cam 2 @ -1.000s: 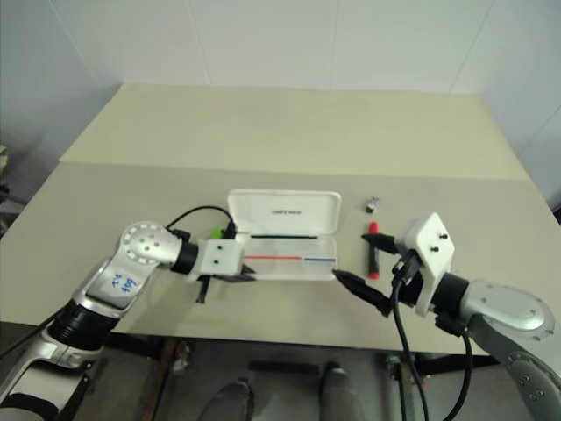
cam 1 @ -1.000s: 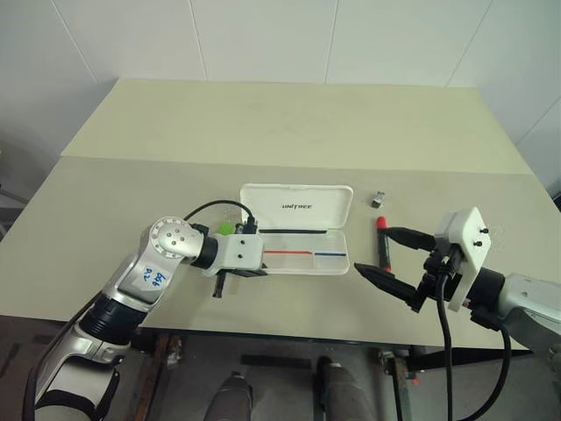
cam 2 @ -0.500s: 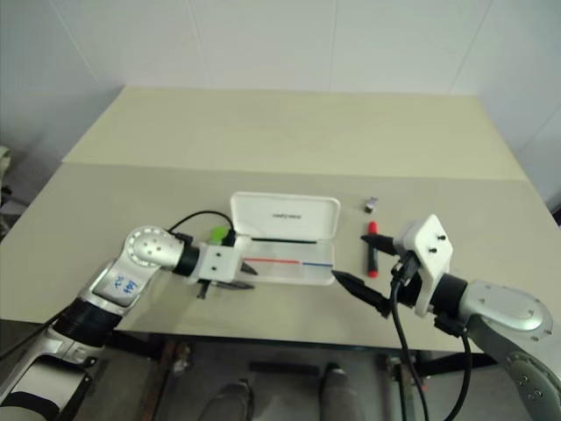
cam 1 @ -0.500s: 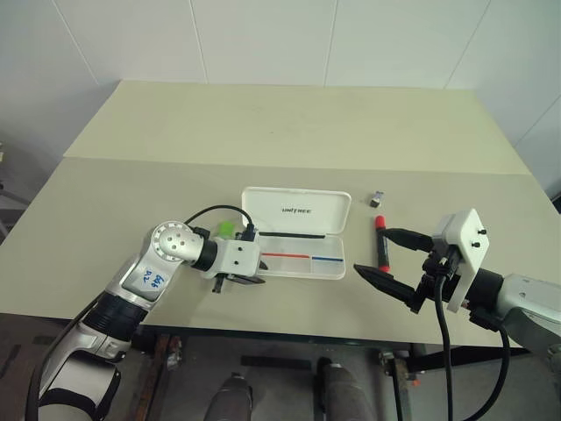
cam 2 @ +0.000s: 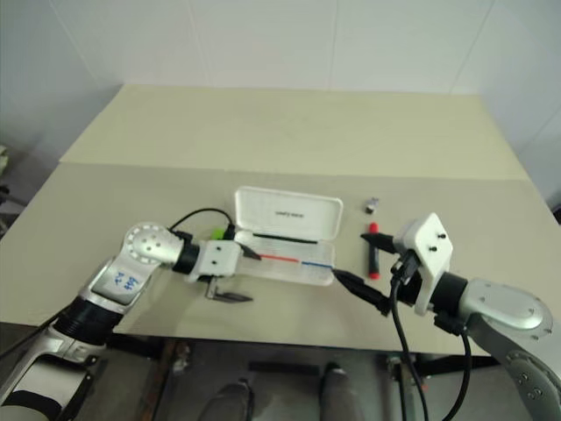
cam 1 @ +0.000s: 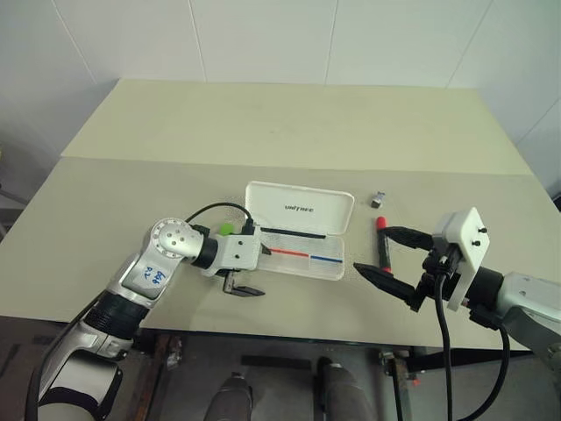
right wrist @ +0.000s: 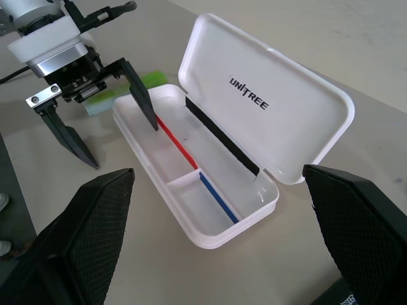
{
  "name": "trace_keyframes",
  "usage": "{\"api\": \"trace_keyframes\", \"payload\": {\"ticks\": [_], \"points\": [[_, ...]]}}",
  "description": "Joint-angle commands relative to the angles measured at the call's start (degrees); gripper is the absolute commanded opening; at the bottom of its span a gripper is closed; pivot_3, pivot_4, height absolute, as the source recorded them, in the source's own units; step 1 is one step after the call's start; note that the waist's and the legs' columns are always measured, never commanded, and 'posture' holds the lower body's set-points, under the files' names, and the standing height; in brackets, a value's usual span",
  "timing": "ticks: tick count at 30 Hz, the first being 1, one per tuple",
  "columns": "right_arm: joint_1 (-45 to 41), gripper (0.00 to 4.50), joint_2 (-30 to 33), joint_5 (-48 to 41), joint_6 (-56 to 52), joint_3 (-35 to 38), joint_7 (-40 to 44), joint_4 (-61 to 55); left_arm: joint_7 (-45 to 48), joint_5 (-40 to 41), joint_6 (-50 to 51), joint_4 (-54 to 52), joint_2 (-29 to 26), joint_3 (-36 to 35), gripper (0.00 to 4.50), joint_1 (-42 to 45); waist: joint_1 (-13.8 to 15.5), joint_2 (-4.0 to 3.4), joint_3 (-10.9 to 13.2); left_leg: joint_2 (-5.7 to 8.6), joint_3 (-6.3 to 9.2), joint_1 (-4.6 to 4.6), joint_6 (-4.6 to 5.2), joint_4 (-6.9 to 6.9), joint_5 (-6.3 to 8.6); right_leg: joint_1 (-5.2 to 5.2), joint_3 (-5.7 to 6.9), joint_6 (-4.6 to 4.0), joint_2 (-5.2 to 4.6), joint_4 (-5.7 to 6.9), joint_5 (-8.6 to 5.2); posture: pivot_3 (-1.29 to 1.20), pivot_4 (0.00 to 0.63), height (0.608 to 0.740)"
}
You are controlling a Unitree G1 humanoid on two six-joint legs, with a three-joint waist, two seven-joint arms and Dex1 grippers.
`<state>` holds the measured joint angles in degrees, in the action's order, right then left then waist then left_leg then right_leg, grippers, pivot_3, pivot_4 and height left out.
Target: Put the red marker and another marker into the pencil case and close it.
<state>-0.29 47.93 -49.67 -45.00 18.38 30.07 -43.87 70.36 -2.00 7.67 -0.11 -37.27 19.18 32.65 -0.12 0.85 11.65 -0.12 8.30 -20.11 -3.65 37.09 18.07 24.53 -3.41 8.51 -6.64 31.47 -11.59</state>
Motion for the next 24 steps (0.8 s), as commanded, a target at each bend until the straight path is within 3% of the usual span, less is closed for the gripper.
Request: {"api": "trace_keyframes", "payload": {"ticks": [1, 24], "points": [[-0.8, 4.5, 0.2, 0.0, 0.8, 0.5, 0.3, -0.2, 1.5, 1.4, 2.2, -4.1, -1.0, 0.3, 4.47, -1.0, -0.1, 0.01, 0.0, 0.0, 0.0, 0.0, 0.0, 0.0, 0.0, 0.01, 0.0, 0.0, 0.0, 0.0, 0.0, 0.0, 0.15, 0.74], [-2.0, 4.5, 1.2, 0.7, 0.5, 0.5, 1.8, 1.4, -1.8, 8.0, 16.8, -18.2, -0.5, -3.7, 4.47, 5.7, -0.1, 0.05, 0.0, 0.0, 0.0, -0.03, 0.0, 0.03, 0.0, 0.03, 0.0, -0.01, 0.0, -0.01, -0.01, 0.0, 0.15, 0.74]]}}
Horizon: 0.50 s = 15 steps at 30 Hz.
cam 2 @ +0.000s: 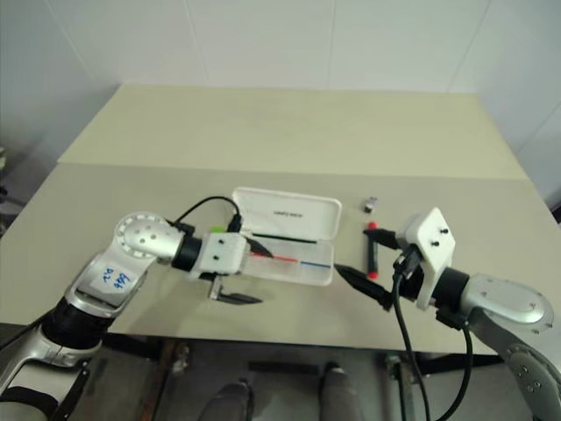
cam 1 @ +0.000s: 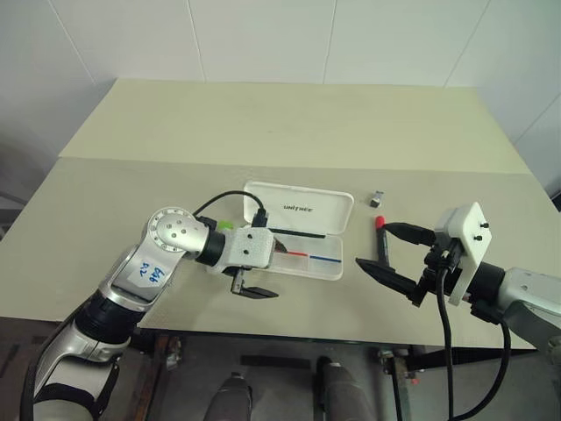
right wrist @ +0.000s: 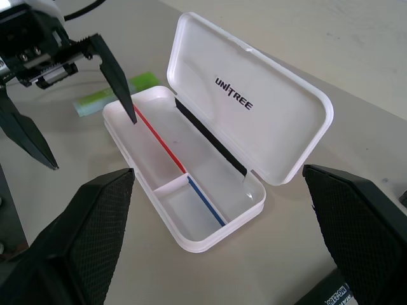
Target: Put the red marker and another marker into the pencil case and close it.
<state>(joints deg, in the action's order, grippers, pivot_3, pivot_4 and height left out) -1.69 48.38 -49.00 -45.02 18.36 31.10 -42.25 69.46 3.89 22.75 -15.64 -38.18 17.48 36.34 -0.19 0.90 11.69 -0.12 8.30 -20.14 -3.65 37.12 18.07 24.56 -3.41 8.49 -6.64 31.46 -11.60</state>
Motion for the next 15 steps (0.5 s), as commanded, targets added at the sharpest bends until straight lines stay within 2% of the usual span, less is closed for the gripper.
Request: {"api": "trace_keyframes", "payload": {"ticks": [1, 7, 10, 13, 15], "points": [[-0.6, 4.5, 0.8, 0.0, 0.5, 0.6, 0.9, -0.2, -1.4, 3.0, 2.7, -2.7, 1.0, -2.5, 4.47, 2.7, 0.0, 0.0, 0.0, 0.0, 0.0, 0.0, 0.0, 0.0, 0.0, 0.0, 0.0, 0.0, 0.0, 0.0, 0.0, 0.0, 0.15, 0.74], [-0.4, 4.5, 1.9, 0.5, 0.3, 1.4, 1.5, 0.5, -4.5, 8.9, 6.7, 0.1, 5.0, -7.0, 4.47, 6.8, 0.1, 0.03, 0.0, 0.0, 0.0, -0.02, 0.0, -0.01, 0.0, 0.01, 0.0, 0.02, 0.0, -0.01, -0.01, 0.0, 0.15, 0.74], [0.2, 4.5, 2.5, 2.1, 0.0, 1.2, 0.9, 1.7, -6.3, 13.7, 4.0, 3.3, 9.7, -11.0, 4.47, 7.1, 0.0, 0.03, 0.0, 0.0, 0.0, -0.01, 0.0, 0.0, 0.0, 0.0, 0.01, 0.02, 0.0, 0.01, -0.01, 0.0, 0.15, 0.74], [0.3, 4.5, 2.4, 3.6, -1.5, 0.1, -0.6, 3.3, -4.5, 18.9, -2.9, 5.9, 14.7, -14.0, 4.47, 5.8, 0.0, 0.04, 0.0, 0.0, 0.0, 0.01, 0.0, 0.0, 0.0, 0.0, 0.0, 0.01, 0.0, 0.03, -0.01, 0.0, 0.15, 0.74], [-0.7, 4.5, 1.8, 4.9, -2.8, -0.9, -2.6, 4.3, -4.0, 19.6, -3.3, 6.4, 15.5, -13.4, 4.47, 3.8, 0.0, 0.07, 0.0, 0.0, -0.01, 0.0, -0.01, 0.01, 0.0, 0.0, 0.0, 0.0, 0.0, 0.01, 0.0, 0.0, 0.15, 0.74]]}}
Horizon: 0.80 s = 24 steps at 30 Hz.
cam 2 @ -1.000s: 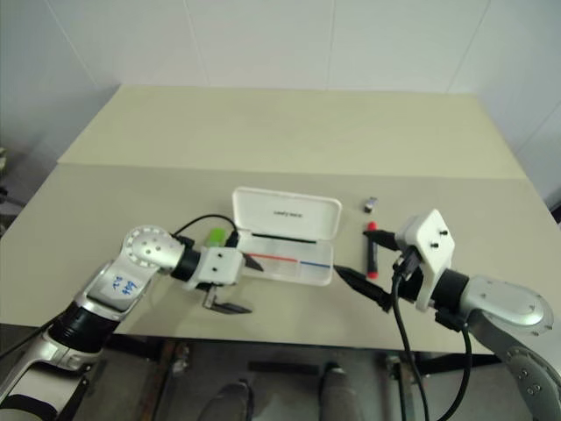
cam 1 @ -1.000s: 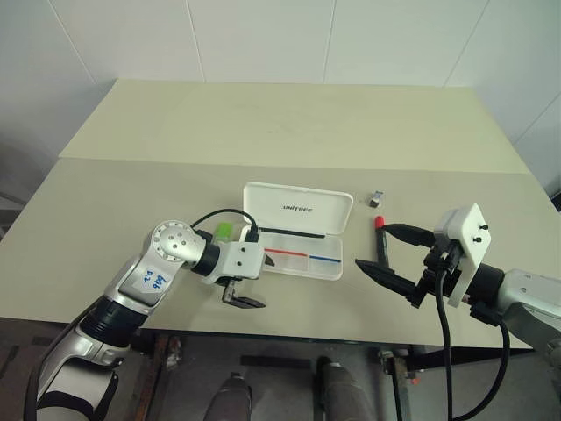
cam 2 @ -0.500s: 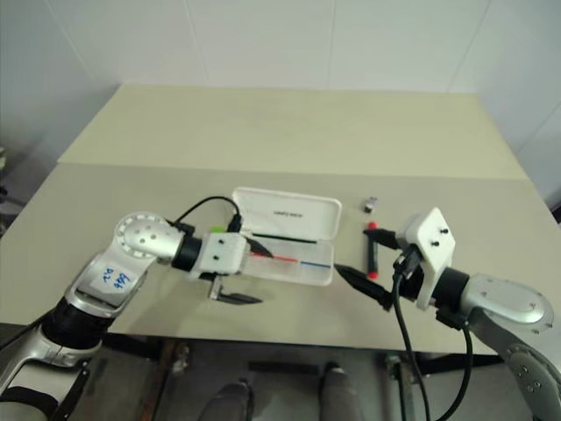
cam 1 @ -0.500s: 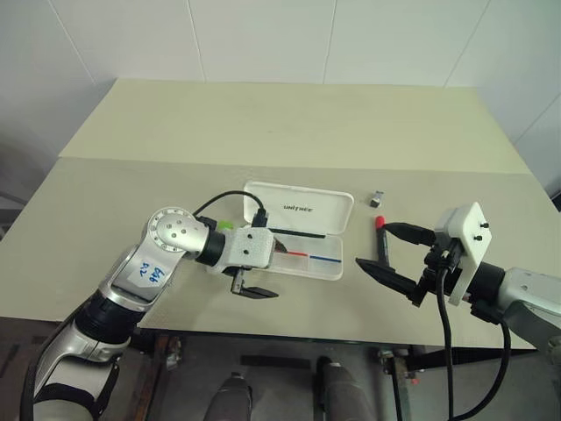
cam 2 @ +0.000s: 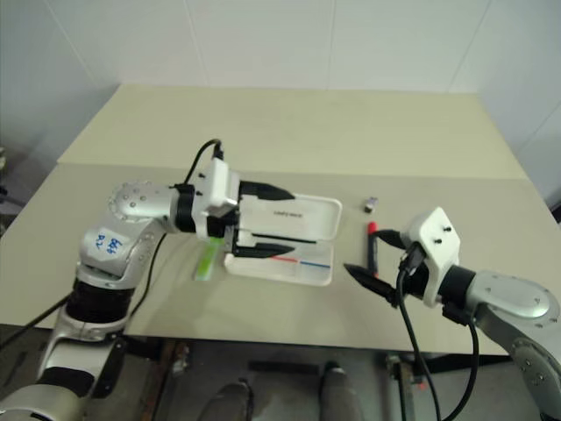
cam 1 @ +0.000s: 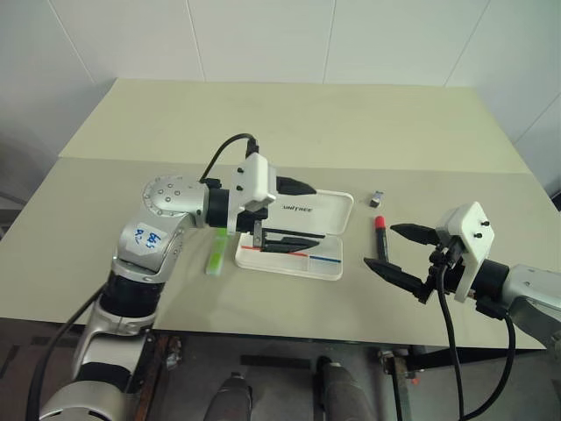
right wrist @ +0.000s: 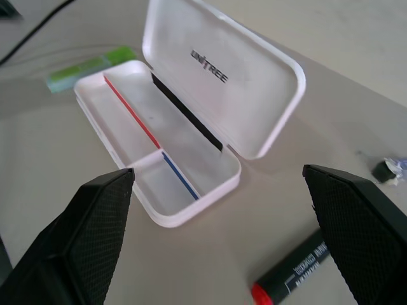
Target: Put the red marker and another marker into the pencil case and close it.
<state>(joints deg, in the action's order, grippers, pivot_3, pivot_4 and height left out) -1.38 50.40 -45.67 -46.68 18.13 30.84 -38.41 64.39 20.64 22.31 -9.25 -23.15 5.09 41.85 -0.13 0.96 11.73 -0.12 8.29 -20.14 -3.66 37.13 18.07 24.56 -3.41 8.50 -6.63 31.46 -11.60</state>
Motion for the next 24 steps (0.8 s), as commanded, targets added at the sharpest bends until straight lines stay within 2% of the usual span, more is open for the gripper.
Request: {"api": "trace_keyframes", "payload": {"ticks": [1, 9, 12, 16, 24], "points": [[-1.2, 4.5, -0.6, 2.5, -1.2, -1.2, -3.1, 0.7, 2.1, 3.6, -4.3, -0.1, 1.0, -0.7, 4.47, -3.0, -0.1, -0.01, 0.0, 0.0, -0.01, 0.0, 0.0, 0.0, 0.0, 0.0, -0.01, 0.0, 0.0, 0.0, 0.0, 0.0, 0.15, 0.74], [-3.7, 4.5, -5.6, 7.2, -3.0, -5.0, -10.3, 1.2, 4.1, 4.5, -7.6, 0.0, 1.8, 2.1, 4.47, -9.5, 0.1, 0.0, 0.0, 0.0, -0.08, 0.0, 0.0, 0.06, 0.0, 0.0, -0.05, 0.0, -0.01, -0.03, 0.04, 0.0, 0.15, 0.74], [-7.5, 4.5, -10.3, 7.4, -6.5, -6.4, -15.3, 2.9, 3.9, 3.2, -9.8, 1.1, 2.0, 3.4, 4.47, -10.8, -0.1, 0.0, 0.0, 0.0, -0.07, 0.02, 0.0, 0.05, 0.0, 0.0, -0.05, -0.02, 0.0, 0.0, 0.05, 0.0, 0.15, 0.74], [-10.9, 4.5, -14.3, 12.6, -11.0, -9.4, -22.2, 7.4, 1.7, 3.1, -9.2, 0.4, 2.9, 4.6, 4.47, -11.0, 0.0, -0.01, 0.0, 0.0, -0.07, 0.03, -0.01, 0.02, -0.01, 0.02, -0.06, -0.05, 0.0, 0.02, 0.06, 0.0, 0.15, 0.74], [-12.8, 4.5, -20.6, 15.9, -11.3, -9.1, -25.0, 10.4, -0.2, 3.2, -11.2, 1.6, 4.3, 4.7, 4.47, -10.0, -0.1, -0.04, 0.0, 0.0, -0.07, 0.04, -0.01, -0.03, -0.01, 0.08, -0.07, 0.01, 0.0, -0.01, 0.09, 0.0, 0.15, 0.74]]}}
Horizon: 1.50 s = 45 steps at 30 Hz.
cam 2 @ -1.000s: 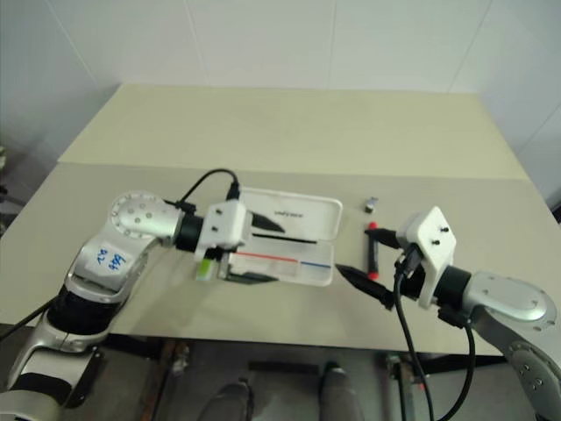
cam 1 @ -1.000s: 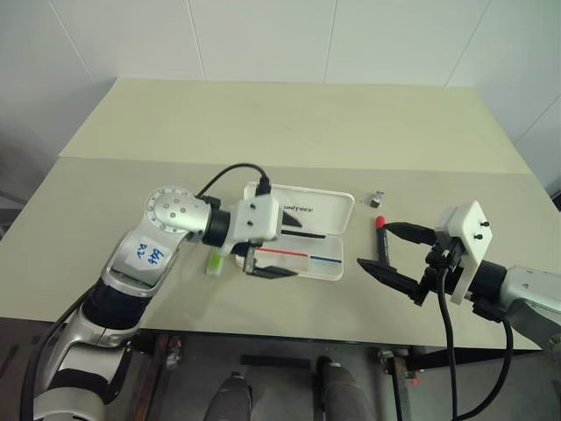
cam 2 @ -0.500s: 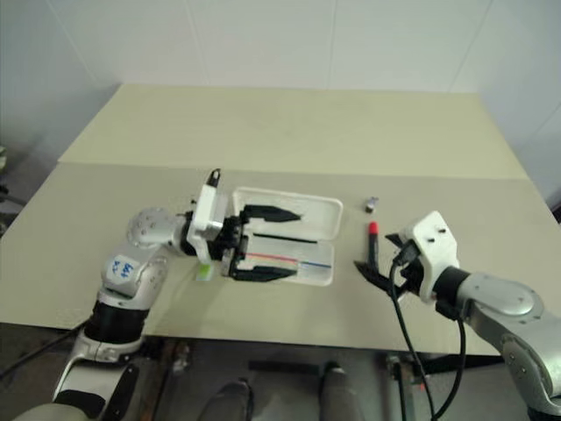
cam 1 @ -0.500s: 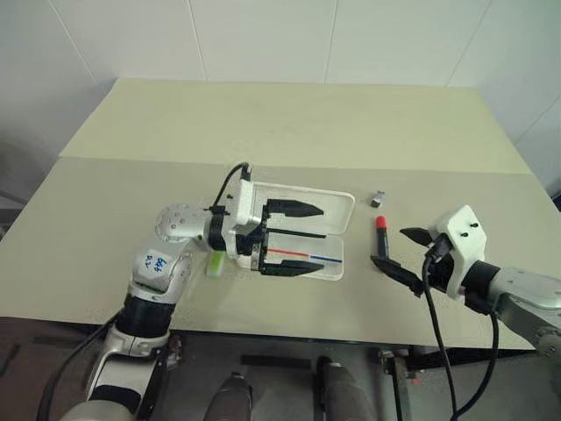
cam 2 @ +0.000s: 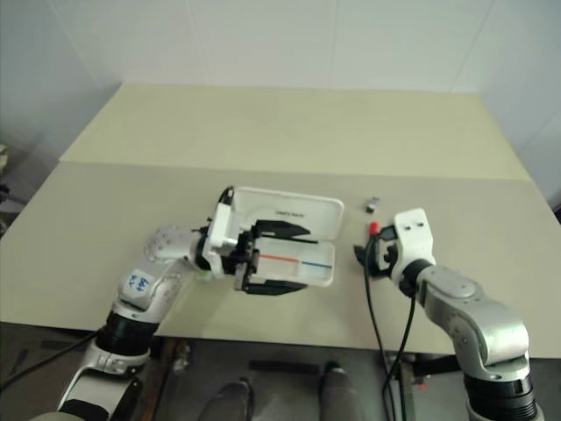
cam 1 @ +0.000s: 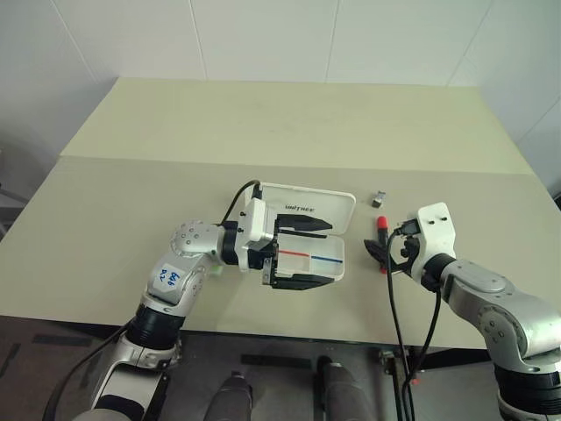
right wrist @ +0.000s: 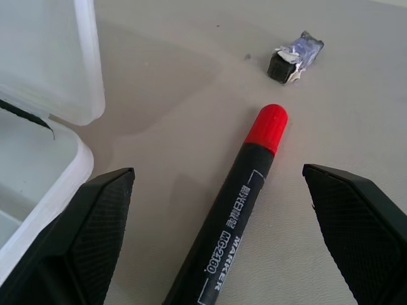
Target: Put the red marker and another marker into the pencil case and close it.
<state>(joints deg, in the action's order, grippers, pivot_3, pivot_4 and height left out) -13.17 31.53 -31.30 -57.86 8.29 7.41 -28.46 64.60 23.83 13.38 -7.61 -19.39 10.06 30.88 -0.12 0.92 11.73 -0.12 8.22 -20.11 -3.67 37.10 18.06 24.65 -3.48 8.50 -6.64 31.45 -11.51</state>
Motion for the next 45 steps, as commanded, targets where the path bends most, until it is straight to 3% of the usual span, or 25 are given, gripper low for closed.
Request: {"api": "trace_keyframes", "payload": {"ticks": [1, 23, 35, 45], "points": [[-1.2, 4.5, -2.6, 1.7, -0.1, 1.0, -2.1, 1.0, -0.6, 0.0, -2.3, 0.0, 0.6, -0.2, 4.47, 0.9, -0.1, 0.0, 0.0, 0.0, 0.0, 0.0, 0.0, -0.02, 0.0, -0.01, 0.0, 0.0, 0.0, -0.02, 0.0, 0.0, 0.15, 0.74], [-1.3, 4.5, -7.1, 7.5, -4.9, 0.4, -3.6, 7.0, -2.4, -1.5, -3.0, 1.8, -0.1, -0.3, 4.47, 2.0, -0.1, -0.01, 0.0, 0.0, 0.0, 0.01, 0.01, 0.0, 0.0, -0.06, 0.0, -0.03, 0.01, 0.03, -0.01, 0.0, 0.15, 0.74], [-1.1, 0.58, -6.3, 9.3, -5.6, 0.9, -2.1, 4.8, -2.2, -1.8, -4.3, 3.6, -0.2, -0.5, 4.5, 2.8, -0.1, -0.01, 0.0, 0.0, 0.01, 0.02, 0.01, 0.01, 0.0, -0.07, 0.0, -0.02, 0.01, 0.02, -0.01, 0.0, 0.15, 0.74], [-2.5, 0.58, 3.4, 9.1, 1.4, 2.8, 7.4, 1.0, -1.5, -2.0, -5.6, 6.5, -0.7, -0.9, 4.5, 4.2, -0.3, -0.06, 0.0, 0.0, 0.0, 0.0, 0.01, -0.05, 0.0, 0.02, 0.0, 0.03, 0.01, -0.16, 0.01, 0.0, 0.15, 0.74]]}}
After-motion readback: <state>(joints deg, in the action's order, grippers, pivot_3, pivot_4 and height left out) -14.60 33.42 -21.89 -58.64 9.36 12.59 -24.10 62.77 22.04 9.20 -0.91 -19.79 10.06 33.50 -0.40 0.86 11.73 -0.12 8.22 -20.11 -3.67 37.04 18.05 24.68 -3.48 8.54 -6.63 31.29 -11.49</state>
